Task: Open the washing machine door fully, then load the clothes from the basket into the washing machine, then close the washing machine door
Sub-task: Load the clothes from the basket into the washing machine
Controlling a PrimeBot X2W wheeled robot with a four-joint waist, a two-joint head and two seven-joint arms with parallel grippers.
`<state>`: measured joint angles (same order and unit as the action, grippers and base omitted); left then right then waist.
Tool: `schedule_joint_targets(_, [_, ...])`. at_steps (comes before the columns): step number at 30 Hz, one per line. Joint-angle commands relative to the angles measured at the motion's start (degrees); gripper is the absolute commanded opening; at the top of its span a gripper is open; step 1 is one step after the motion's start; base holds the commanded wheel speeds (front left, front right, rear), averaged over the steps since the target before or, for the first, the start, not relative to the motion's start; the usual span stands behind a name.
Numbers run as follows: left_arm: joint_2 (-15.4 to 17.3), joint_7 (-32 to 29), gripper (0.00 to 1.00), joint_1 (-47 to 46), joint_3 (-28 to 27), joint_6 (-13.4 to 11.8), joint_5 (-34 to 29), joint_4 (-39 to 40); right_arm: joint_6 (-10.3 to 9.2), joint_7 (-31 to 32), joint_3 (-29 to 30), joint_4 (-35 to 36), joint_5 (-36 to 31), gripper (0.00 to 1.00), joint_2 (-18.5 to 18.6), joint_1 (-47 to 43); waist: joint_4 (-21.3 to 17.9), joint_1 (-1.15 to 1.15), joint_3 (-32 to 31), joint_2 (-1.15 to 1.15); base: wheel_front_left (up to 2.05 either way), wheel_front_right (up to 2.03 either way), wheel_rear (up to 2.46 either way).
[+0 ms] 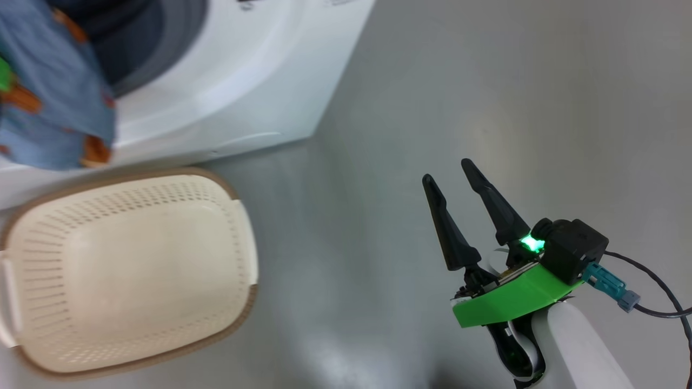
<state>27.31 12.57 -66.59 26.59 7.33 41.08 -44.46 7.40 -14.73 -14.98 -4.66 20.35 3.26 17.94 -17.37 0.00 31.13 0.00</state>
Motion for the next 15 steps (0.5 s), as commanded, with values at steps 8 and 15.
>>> schedule_joint_targets(8, [4.75, 2.36, 0.0, -10.72, -3.59, 0.15, -0.14, 3.56, 0.09, -0.27, -1.8, 2.81, 0.84, 1.0, -0.38, -0.16, -4.93, 0.0, 5.96, 0.0, 0.0, 0.0, 0.0])
schedule_joint_targets(15, [3.22, 2.41, 1.0, -7.72, -11.05, -0.23, -4.45, 4.03, 0.09, -0.27, -1.97, 2.41, 1.16, 1.0, -0.38, 0.09, -4.56, 0.0, 5.76, 0.0, 0.0, 0.0, 0.0])
